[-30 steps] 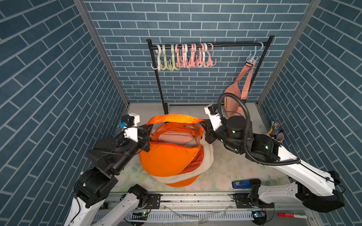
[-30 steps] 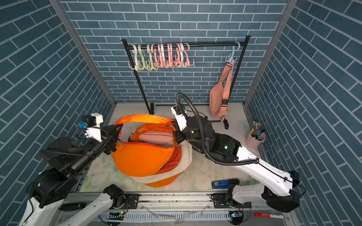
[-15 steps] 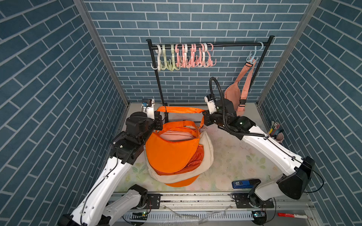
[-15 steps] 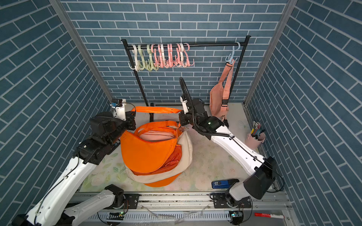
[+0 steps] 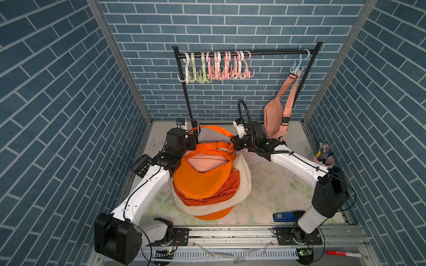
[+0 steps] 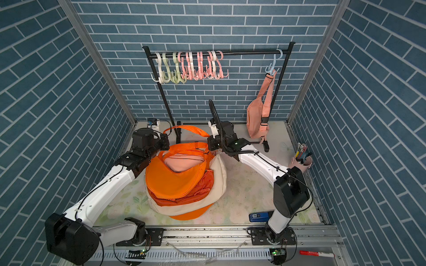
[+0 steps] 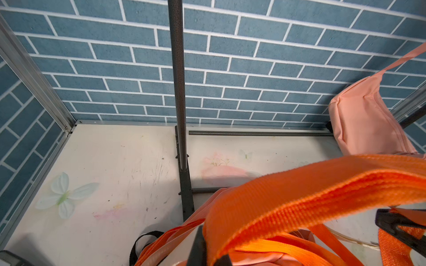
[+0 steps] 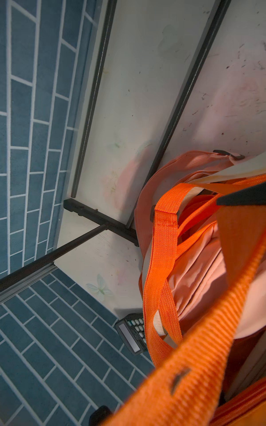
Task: Take the bag off the hook
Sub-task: Place the bag inside the bag.
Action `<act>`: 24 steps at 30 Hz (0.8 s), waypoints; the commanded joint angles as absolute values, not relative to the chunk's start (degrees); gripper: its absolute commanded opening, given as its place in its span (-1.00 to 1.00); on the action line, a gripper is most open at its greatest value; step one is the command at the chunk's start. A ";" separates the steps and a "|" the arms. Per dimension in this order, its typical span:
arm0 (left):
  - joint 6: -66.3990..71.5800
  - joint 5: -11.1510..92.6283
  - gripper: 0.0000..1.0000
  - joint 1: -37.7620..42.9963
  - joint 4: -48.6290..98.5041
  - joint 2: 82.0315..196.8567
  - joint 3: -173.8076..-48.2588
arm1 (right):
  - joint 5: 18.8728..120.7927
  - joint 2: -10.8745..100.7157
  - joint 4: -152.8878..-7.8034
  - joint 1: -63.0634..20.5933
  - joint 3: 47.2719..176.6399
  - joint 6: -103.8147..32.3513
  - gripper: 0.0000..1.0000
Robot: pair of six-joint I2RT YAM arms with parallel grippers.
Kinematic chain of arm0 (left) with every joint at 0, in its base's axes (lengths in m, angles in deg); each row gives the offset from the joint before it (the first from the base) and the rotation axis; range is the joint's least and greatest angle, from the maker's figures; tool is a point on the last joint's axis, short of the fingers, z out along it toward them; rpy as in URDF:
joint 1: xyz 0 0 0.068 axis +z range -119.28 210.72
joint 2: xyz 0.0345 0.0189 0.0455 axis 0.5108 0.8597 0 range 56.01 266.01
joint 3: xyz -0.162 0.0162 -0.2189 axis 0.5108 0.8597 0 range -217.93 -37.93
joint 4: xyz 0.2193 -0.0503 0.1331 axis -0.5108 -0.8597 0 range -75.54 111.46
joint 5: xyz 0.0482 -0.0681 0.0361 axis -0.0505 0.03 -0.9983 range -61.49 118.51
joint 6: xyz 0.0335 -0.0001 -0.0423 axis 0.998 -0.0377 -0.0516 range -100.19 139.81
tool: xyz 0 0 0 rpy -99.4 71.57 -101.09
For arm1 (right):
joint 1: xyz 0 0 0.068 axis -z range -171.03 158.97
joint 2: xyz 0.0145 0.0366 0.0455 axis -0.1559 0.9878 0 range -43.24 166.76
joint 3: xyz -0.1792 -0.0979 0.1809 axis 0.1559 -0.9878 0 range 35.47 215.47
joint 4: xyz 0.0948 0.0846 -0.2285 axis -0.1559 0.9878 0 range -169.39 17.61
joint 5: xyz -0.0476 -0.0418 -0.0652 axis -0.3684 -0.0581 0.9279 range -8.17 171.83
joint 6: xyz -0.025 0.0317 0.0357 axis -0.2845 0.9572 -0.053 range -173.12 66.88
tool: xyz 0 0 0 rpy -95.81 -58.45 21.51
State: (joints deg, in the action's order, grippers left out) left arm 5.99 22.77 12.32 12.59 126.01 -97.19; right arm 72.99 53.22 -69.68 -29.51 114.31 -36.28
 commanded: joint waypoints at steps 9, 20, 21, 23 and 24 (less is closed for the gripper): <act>4.61 22.53 0.28 13.31 7.09 130.77 -100.70 | 66.84 56.33 -74.49 -27.16 113.43 -33.99 0.21; 5.06 24.57 0.99 13.31 1.52 121.48 -105.59 | 71.47 46.58 -69.30 -26.22 112.52 -37.17 0.44; 5.21 24.84 0.99 13.31 1.17 119.88 -105.54 | 72.30 45.38 -68.12 -26.00 112.99 -37.77 0.45; 5.70 25.59 0.99 13.31 0.52 116.52 -105.09 | 74.04 43.53 -65.83 -25.48 114.16 -38.76 0.48; 5.98 25.94 0.99 13.33 0.13 114.92 -104.76 | 74.76 42.57 -64.49 -25.00 114.96 -39.11 0.49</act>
